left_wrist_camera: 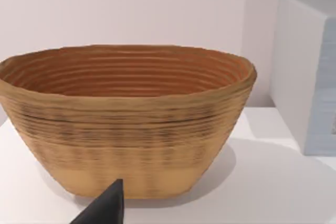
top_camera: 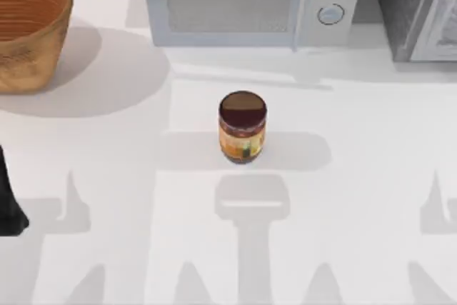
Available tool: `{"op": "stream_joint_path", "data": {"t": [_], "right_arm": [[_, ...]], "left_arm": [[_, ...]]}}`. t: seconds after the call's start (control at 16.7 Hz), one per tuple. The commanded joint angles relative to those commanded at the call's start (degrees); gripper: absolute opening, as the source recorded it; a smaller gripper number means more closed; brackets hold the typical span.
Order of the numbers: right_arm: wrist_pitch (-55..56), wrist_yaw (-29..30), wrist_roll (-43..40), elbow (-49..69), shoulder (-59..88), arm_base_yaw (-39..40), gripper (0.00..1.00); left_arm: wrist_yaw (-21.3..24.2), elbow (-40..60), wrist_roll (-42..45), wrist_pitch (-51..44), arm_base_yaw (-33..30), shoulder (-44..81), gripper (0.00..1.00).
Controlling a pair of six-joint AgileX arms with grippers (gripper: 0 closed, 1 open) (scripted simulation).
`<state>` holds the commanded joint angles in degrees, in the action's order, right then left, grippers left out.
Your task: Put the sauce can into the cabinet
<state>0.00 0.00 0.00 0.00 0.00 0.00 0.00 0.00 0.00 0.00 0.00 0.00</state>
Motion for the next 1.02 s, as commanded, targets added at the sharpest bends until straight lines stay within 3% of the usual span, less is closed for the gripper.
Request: {"op": "stream_joint_path", "data": {"t": [0.42,1.02], "right_arm": [[3.09,-4.43,0.59,3.45,6.53,1.74,1.0],[21.44,-28.07,-1.95,24.33,52.43,6.39,1.0]], "left_arm": [[0.0,0.0,0.0,0.0,0.0,0.0,1.0],[0.0,0.0,0.0,0.0,0.0,0.0,1.0]]}}
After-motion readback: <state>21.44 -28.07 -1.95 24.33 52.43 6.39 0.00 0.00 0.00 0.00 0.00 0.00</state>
